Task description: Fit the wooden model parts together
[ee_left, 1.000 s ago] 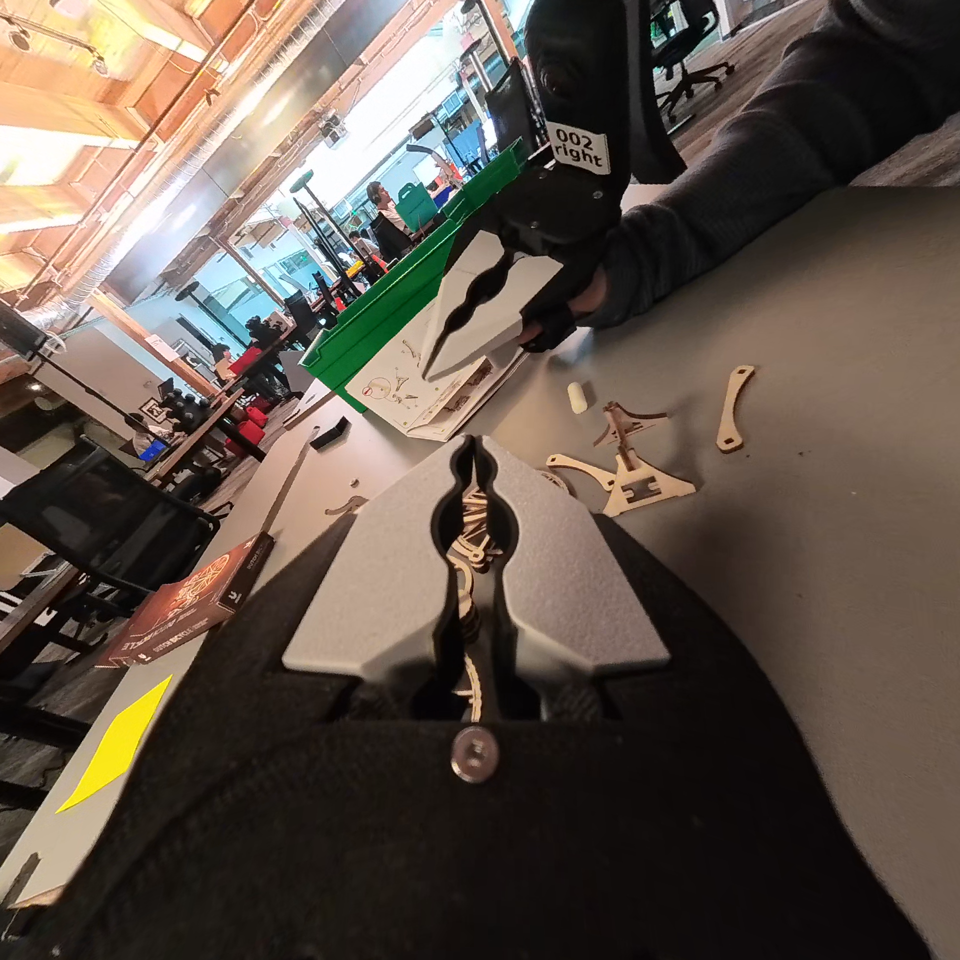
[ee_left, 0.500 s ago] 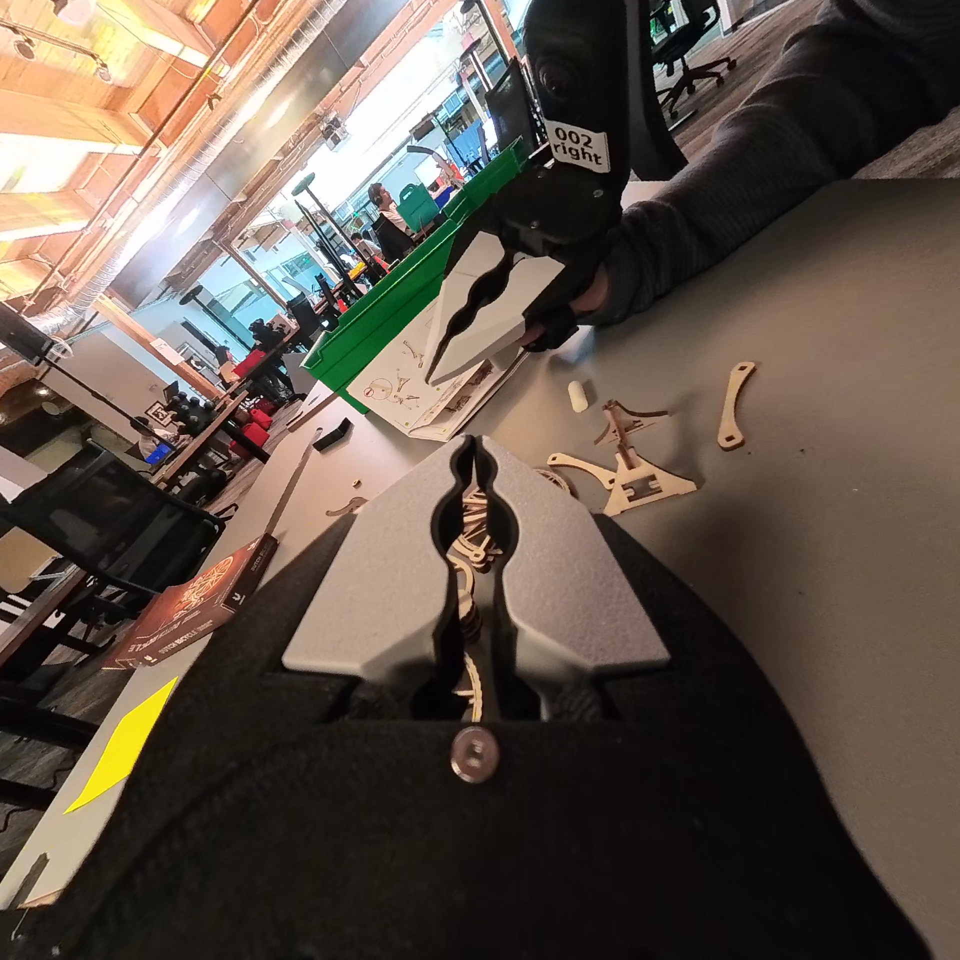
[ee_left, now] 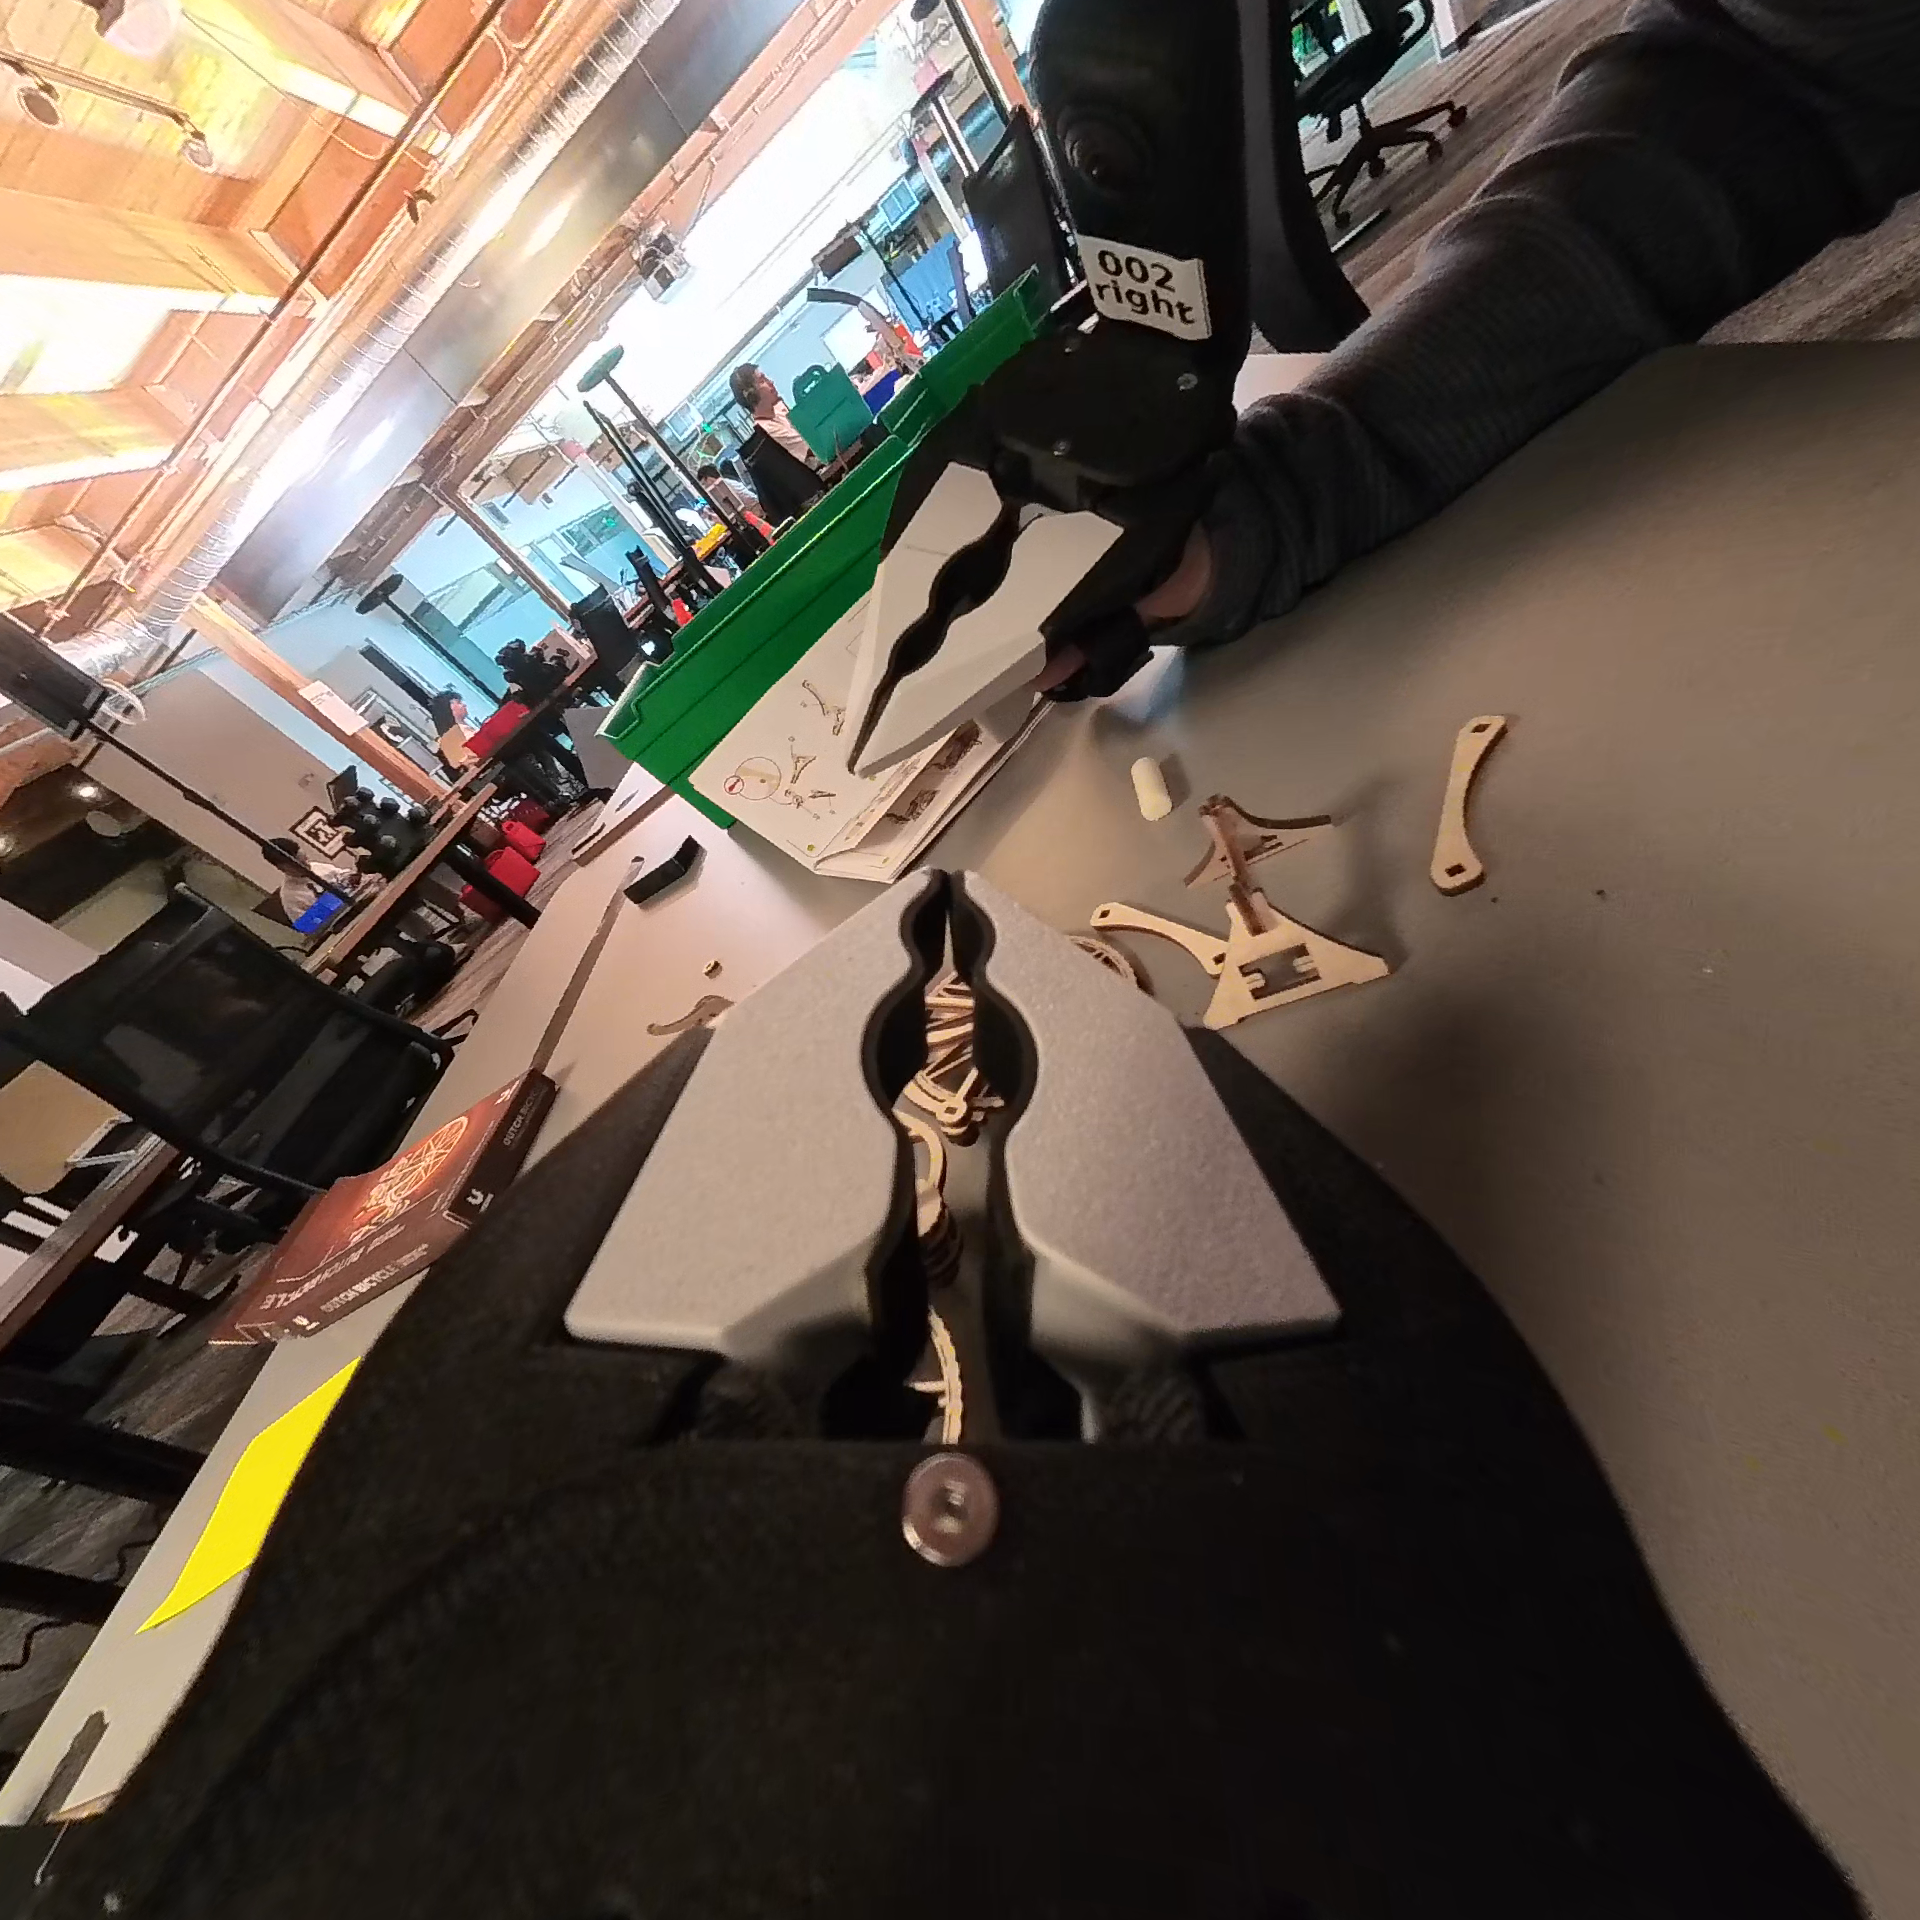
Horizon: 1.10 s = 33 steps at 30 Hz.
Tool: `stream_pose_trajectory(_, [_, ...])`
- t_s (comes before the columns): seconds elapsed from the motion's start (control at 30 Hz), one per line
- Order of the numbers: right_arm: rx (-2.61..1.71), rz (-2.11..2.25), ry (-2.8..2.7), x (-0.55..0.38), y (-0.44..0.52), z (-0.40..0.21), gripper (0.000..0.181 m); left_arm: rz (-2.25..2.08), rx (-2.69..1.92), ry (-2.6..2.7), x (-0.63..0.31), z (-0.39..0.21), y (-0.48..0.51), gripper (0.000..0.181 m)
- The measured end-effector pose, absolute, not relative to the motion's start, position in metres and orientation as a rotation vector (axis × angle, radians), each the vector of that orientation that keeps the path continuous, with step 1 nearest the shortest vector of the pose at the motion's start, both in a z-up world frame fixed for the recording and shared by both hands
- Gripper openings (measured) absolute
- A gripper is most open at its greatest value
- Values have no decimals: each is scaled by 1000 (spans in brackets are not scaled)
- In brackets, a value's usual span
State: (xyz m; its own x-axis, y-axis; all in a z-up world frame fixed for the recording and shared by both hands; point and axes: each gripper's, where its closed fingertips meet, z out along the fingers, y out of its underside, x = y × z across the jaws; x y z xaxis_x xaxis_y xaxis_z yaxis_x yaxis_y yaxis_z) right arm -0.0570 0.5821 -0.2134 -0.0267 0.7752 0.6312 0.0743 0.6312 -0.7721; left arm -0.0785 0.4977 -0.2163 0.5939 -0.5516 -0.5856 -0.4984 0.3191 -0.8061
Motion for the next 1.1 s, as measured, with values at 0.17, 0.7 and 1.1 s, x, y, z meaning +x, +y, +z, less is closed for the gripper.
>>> stream_pose_trajectory(0.17, [-742,651,-1517,-57,582,-214,0,-44,-1311,1011,-79,-216,498,0])
stream_pose_trajectory(0.7, [-794,624,-1489,-59,594,-215,0,-1,-1298,1022,-78,-216,499,0])
stream_pose_trajectory(1.1, [-838,463,-1349,-50,618,-201,0,401,-1294,909,-104,-205,515,0])
